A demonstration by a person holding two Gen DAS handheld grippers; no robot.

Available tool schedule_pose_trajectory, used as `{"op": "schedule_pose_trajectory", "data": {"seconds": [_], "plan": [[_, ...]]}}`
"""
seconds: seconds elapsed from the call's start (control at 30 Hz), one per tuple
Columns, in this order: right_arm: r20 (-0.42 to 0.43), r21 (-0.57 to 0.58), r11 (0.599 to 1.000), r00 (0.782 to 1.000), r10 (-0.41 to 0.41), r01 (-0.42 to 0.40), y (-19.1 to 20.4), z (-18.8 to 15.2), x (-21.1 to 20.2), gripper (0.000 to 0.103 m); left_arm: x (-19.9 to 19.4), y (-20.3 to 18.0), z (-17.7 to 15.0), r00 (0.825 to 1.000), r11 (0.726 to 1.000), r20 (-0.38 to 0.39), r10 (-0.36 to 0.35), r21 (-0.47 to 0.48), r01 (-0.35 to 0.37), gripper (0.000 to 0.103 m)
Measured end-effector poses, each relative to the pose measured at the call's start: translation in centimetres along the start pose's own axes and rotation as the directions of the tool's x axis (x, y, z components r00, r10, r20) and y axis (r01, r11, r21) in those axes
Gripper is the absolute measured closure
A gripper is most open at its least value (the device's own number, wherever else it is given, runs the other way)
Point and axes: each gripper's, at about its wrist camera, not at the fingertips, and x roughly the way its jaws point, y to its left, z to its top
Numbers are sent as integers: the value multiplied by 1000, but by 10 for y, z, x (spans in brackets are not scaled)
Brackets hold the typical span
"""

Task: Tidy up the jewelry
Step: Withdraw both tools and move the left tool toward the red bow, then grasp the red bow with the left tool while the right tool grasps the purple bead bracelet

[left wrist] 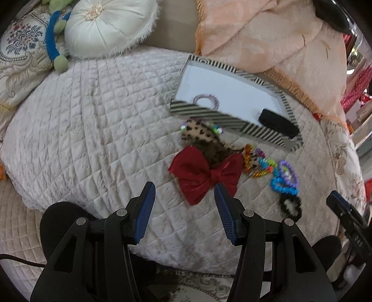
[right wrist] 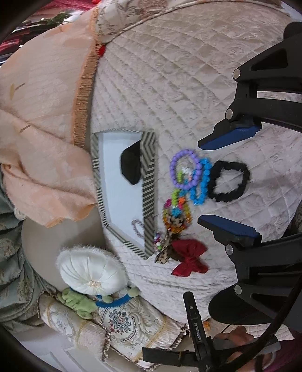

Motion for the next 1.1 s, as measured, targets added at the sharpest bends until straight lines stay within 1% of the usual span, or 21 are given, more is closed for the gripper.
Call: {"op": "schedule_pose_trajectory", "data": {"seconds": [0.17, 0.27, 0.37, 0.4, 0.47, 0.6, 0.67, 0.77, 0.83, 0.97, 1.0, 1.03, 1.1], "plan": [[-31, 13, 1000, 1000, -7, 7, -9, -7, 8, 47, 10, -2, -4, 999, 1000, -23, -26, 11, 26, 50], [-45, 21, 1000, 999, -14, 15, -13, -9, 11, 47, 15, -13, -5, 998, 997, -29, -48, 66, 50, 46], [-57, 36, 999, 998, -8, 10, -17, -9, 15, 47, 20, -30, -4, 996, 981, -37, -81, 172, 86, 40], [-60, 38, 999, 998, -7, 10, -17, -8, 16, 47, 24, -37, -3, 995, 968, -47, -89, 231, 97, 39], [-63, 34, 999, 998, -9, 11, -17, -7, 17, 47, 32, -45, 0, 994, 945, -61, -95, 308, 109, 39], [-70, 35, 999, 998, -9, 11, -19, -3, 22, 47, 50, -52, 7, 993, 906, -87, -85, 409, 113, 39], [-79, 44, 999, 997, -14, 17, -23, -2, 26, 47, 56, -52, 9, 992, 891, -90, -82, 440, 114, 39], [-87, 63, 998, 996, -12, 17, -28, 1, 32, 47, 62, -57, 11, 994, 858, -83, -76, 502, 108, 39], [-91, 73, 997, 996, -7, 14, -30, 2, 34, 47, 70, -60, 11, 995, 835, -83, -57, 542, 93, 39], [-98, 70, 997, 995, -6, 12, -30, 4, 37, 47, 80, -64, 7, 994, 787, -103, -38, 610, 94, 40], [-99, 68, 998, 995, -5, 12, -30, 5, 38, 47, 81, -64, 6, 994, 780, -103, -38, 618, 94, 44], [-101, 67, 998, 995, -4, 11, -30, 6, 40, 47, 82, -64, 6, 994, 774, -105, -35, 627, 93, 57], [-105, 68, 998, 994, -3, 10, -31, 7, 44, 47, 84, -61, 7, 996, 780, -92, -16, 622, 70, 69]]}}
